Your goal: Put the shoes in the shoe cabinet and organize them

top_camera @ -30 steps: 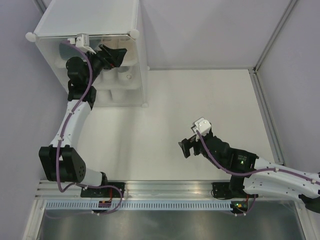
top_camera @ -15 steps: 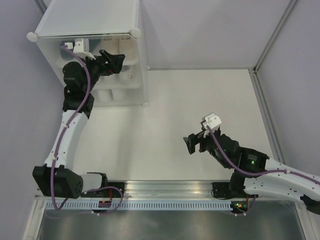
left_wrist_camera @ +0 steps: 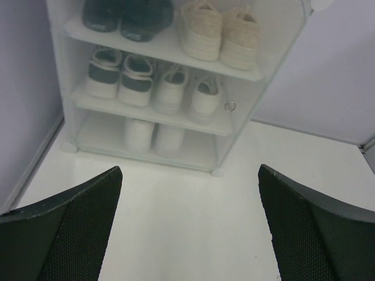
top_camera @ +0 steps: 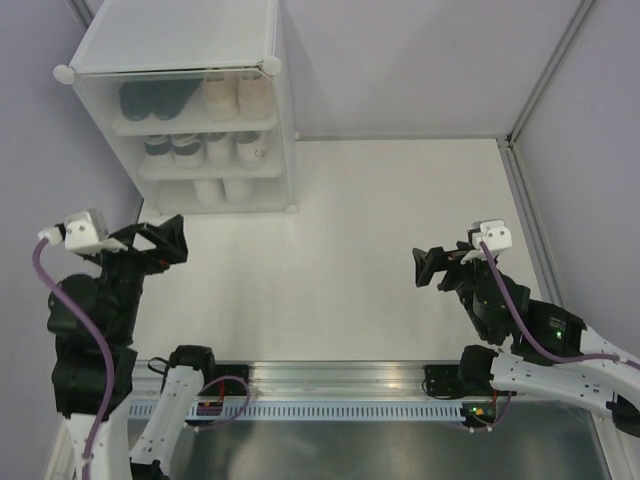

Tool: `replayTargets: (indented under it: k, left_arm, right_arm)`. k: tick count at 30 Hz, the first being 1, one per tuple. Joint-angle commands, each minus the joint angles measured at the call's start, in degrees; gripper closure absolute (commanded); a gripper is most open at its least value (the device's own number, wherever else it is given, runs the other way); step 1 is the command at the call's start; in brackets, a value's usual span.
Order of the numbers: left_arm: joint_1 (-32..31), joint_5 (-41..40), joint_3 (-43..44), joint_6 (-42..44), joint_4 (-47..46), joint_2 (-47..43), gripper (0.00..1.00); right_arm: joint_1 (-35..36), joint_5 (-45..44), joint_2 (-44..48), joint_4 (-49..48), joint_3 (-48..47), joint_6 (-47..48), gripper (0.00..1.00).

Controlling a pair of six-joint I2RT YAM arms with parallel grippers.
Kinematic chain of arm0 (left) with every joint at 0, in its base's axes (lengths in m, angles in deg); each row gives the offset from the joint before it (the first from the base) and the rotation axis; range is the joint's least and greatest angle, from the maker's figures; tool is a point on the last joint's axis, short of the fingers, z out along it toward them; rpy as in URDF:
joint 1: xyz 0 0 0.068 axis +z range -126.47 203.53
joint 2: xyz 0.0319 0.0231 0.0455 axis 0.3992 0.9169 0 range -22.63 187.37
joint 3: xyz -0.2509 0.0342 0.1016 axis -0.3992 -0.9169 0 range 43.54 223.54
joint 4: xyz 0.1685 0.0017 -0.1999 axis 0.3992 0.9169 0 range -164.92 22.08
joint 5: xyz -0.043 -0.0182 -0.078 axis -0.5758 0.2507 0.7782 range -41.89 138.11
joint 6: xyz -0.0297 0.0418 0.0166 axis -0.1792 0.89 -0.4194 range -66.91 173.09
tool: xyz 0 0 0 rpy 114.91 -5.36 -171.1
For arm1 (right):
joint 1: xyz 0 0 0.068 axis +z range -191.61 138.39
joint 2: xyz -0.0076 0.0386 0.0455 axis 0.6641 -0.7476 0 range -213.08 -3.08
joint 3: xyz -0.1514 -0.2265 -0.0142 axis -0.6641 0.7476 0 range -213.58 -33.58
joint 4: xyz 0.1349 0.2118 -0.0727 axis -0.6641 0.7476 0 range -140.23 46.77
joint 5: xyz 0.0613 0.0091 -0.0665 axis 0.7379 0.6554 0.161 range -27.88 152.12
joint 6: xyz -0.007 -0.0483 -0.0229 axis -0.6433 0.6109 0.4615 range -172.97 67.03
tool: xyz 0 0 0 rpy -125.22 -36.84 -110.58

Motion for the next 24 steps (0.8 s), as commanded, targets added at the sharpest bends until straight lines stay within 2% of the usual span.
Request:
replayTargets:
  k: [1,5,7,10,17,24]
  left_arm:
    - [-0.1,-9.67,-1.55,0.31,12.94,-7.88,0.0]
    - [-0.19,-12.74,-4.1,-1.45,16.19,-21.05,0.0]
    - [-0.54,-15.81,-5.49,-1.54,18.75,-23.63,0.0]
    - [-1.24,-16.27,-6.82,-1.27,20.24,-28.11,0.0]
    - [-1.86,-13.73,-7.97,-3.56,23.15,-30.76,0.0]
    - [-1.86,-11.7,-8.32,-4.0,22.62,-29.0,0.0]
  right_arm:
    - [-0.16,-9.54,4.05,3.46,-0.83,-2.77,0.02]
    - [-0.16,-10.95,8.71,1.0,0.67,-1.81,0.02]
    - [-0.16,-11.31,11.0,-1.01,1.81,-0.05,0.02]
    - [-0.16,-11.66,12.85,-2.6,3.04,1.71,0.02]
    - [-0.16,-13.07,16.44,-2.0,4.1,2.42,0.02]
    - [-0.16,-12.89,18.74,-2.0,4.72,2.86,0.02]
